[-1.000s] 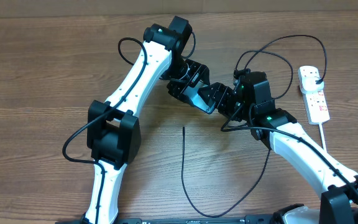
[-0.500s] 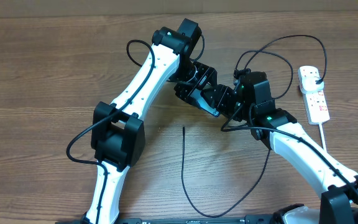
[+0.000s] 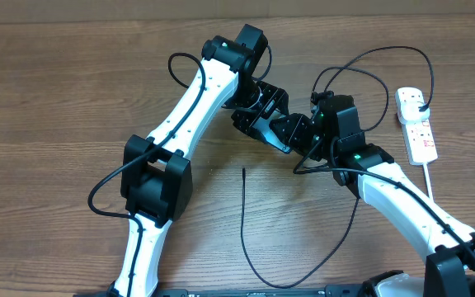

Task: Plug charger to phone and switch on socket
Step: 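Release the phone from the left gripper, keeping it in the right gripper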

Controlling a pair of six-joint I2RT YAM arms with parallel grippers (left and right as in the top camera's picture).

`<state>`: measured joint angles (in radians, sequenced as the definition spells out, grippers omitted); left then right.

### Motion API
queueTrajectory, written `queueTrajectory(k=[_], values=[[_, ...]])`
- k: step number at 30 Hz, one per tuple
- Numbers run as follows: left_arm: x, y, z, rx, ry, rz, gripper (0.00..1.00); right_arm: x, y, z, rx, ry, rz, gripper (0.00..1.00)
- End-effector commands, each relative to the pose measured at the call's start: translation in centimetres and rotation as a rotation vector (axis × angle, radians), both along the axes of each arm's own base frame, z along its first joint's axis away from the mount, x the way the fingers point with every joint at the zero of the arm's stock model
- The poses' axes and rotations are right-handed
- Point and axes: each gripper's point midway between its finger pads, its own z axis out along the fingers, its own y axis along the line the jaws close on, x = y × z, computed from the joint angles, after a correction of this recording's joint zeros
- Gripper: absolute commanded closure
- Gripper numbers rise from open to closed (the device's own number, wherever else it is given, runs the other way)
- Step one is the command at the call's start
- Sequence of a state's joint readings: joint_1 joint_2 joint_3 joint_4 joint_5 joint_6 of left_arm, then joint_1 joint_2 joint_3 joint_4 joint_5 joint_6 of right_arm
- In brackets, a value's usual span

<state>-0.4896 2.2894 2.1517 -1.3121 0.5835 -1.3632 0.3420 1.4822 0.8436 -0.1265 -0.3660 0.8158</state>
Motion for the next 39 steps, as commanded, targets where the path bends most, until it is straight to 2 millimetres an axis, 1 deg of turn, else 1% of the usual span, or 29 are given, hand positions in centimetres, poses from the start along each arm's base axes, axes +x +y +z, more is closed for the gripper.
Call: queueTrajectory(k=[1,9,11,16,24,34,35,36,37,38,39], values=[[0.01,-1.15,1.38,-0.044,-0.004,0.008,0.96,0.21,0.34,0.46,0.003,-0.011,0.007,0.69],[0.0,-1.15,1.38,-0.044,-0.003,0.008,0.96,0.22,0.33,0.47,0.003,-0.011,0.007,0.76],[0.0,-1.15,1.38,-0.044,-0.003,0.007,0.96,0.22,0.33,0.47,0.003,-0.011,0.007,0.8],[0.01,-1.15,1.38,-0.044,-0.004,0.008,0.96,0.23,0.32,0.47,0.003,-0.011,0.006,0.83],[0.01,-1.15,1.38,-0.044,-0.004,0.008,0.96,0.3,0.23,0.44,-0.001,-0.013,0.001,0.91],[0.12,-0.95,1.21,-0.031,-0.017,0.001,0.96,0.3,0.23,0.44,-0.001,-0.013,0.001,0.94],[0.14,-0.9,1.17,-0.028,-0.019,0.0,0.92,0.3,0.23,0.44,-0.001,-0.013,0.001,0.94],[0.17,-0.87,1.15,-0.027,-0.025,-0.006,0.85,0.3,0.23,0.44,-0.001,-0.013,0.001,0.94],[0.17,-0.87,1.15,-0.028,-0.029,-0.012,0.75,0.3,0.23,0.44,-0.001,-0.013,0.001,0.95],[0.17,-0.87,1.15,-0.028,-0.029,-0.012,0.6,0.3,0.23,0.44,-0.001,-0.013,0.001,0.95],[0.17,-0.87,1.15,-0.028,-0.029,-0.012,0.37,0.3,0.23,0.44,-0.001,-0.013,0.001,0.96]])
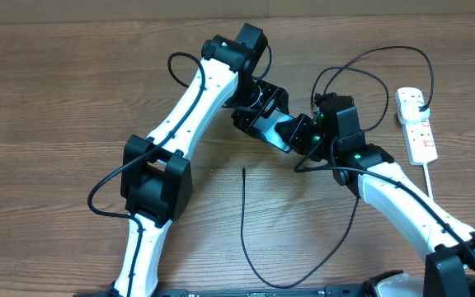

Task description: Plug charger to phone and switch on socket

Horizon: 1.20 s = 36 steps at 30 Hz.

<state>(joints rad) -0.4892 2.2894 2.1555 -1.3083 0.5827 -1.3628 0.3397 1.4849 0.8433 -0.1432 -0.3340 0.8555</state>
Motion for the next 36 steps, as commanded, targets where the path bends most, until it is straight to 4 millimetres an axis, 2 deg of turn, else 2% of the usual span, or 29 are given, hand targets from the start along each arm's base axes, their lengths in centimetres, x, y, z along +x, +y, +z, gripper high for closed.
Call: queueTrajectory(k=[1,2,3,11,18,23,25,31,36], values=[[0.0,-0.8,1.0,-0.026,-0.023,-0.014,0.24,0.2,0.8,1.0,0.004,-0.047,0.052,0.96],[0.0,-0.8,1.0,-0.027,-0.027,-0.02,0.07,0.2,0.8,1.0,0.004,-0.047,0.052,0.96],[0.0,-0.8,1.0,-0.027,-0.032,-0.026,0.0,0.2,0.8,1.0,0.004,-0.047,0.052,0.96],[0.8,0.0,1.2,-0.049,-0.059,-0.05,0.0,0.2,0.8,1.0,0.003,-0.046,0.052,0.96],[3.3,2.6,4.1,-0.247,-0.158,-0.125,0.0,0.4,-0.4,0.1,-0.054,-0.028,-0.003,0.96],[4.8,5.2,6.9,-0.256,-0.288,-0.148,0.0,0.5,-0.8,-0.1,-0.069,-0.026,-0.024,0.96],[5.2,6.4,8.2,-0.22,-0.349,-0.142,0.0,0.6,-0.8,0.0,-0.053,-0.018,-0.042,0.96],[5.8,11.1,12.4,0.071,-0.558,-0.072,0.0,1.3,-0.7,0.7,0.084,0.062,-0.184,0.96],[5.2,12.7,15.5,0.216,-0.675,-0.036,0.0,1.9,-0.2,1.7,0.285,0.177,-0.347,0.96]])
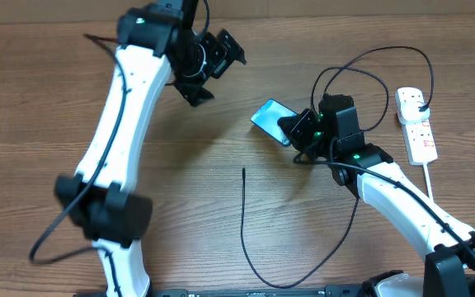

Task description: Plug charger to phone and switch on socket

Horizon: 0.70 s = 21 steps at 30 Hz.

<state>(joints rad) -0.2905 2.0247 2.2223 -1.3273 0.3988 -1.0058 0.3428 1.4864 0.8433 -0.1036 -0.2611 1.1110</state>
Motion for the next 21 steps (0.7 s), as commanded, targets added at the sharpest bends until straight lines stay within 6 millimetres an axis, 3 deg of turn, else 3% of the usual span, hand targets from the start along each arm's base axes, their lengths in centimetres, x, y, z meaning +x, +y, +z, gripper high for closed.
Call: queueTrajectory(k=[1,5,12,21], values=[[-0.1,1.8,3.4,0.149,-0.156,0.06,0.0,0.8,0.7,1.6,0.225,0.108,-0.173,0.96],[-0.2,1.9,3.5,0.169,-0.162,0.081,0.0,1.4,1.9,3.6,0.412,0.156,-0.223,0.96],[0.1,2.2,3.4,0.175,-0.157,0.127,0.0,2.6,3.4,8.3,0.591,0.058,-0.167,0.96],[0.2,2.6,3.1,0.202,-0.157,0.129,0.0,2.8,3.5,8.8,0.609,0.045,-0.164,0.96]])
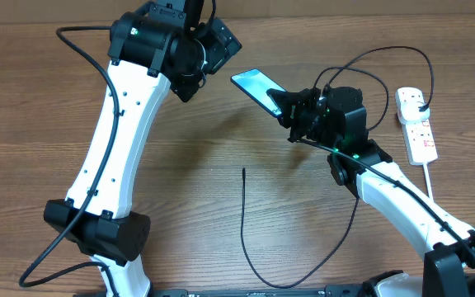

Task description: Plug charger to phone and switch on socket

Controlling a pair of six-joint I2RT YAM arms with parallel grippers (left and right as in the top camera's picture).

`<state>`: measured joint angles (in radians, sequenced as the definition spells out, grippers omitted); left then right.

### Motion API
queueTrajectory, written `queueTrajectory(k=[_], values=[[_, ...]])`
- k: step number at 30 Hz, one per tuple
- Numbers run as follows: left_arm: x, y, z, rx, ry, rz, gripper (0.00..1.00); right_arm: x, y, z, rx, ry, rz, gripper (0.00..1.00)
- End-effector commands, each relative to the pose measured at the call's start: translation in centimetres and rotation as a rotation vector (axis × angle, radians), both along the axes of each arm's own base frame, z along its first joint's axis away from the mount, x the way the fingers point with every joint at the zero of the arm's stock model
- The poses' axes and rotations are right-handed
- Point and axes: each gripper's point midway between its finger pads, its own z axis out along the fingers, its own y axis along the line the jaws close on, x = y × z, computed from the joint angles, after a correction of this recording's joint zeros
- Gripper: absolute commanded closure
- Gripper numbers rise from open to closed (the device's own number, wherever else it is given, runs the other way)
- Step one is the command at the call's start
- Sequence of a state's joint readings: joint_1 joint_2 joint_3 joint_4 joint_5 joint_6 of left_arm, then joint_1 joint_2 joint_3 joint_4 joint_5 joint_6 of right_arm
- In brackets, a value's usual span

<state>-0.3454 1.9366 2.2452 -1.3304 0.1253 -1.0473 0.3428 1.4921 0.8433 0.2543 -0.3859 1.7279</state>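
In the overhead view the phone, its screen lit blue, is held tilted above the table. My right gripper is shut on its right end. My left gripper hangs high at the back left of the phone, open and empty. A thin black charger cable lies on the table, with its free end below the phone and untouched. The white socket strip lies at the right edge with a plug in its top socket.
Black cable loops arch from the strip's plug over to my right wrist. The left arm spans the left half of the table from front to back. The table is bare brown wood.
My right gripper has lifted the phone off the table and carried it up and to the left. The left gripper has shifted slightly right and stays open.
At first both grippers met at the phone mid-table, the left holding it and the right at its right end. Then the left let go and stood far back left, with the phone on the table in the right gripper. Now the right holds it raised.
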Motion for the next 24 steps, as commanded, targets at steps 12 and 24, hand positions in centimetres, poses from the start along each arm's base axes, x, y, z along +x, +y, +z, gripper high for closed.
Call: queueTrajectory(k=[12,24], values=[[1.8,-4.1,-4.0,-0.198,0.107,-0.172,0.01,0.1,0.4,1.4,0.03,-0.025,0.009,0.96],[2.9,-4.6,-5.9,-0.284,0.193,-0.1,0.0,1.2,-1.9,1.1,0.028,-0.01,-0.05,0.96]])
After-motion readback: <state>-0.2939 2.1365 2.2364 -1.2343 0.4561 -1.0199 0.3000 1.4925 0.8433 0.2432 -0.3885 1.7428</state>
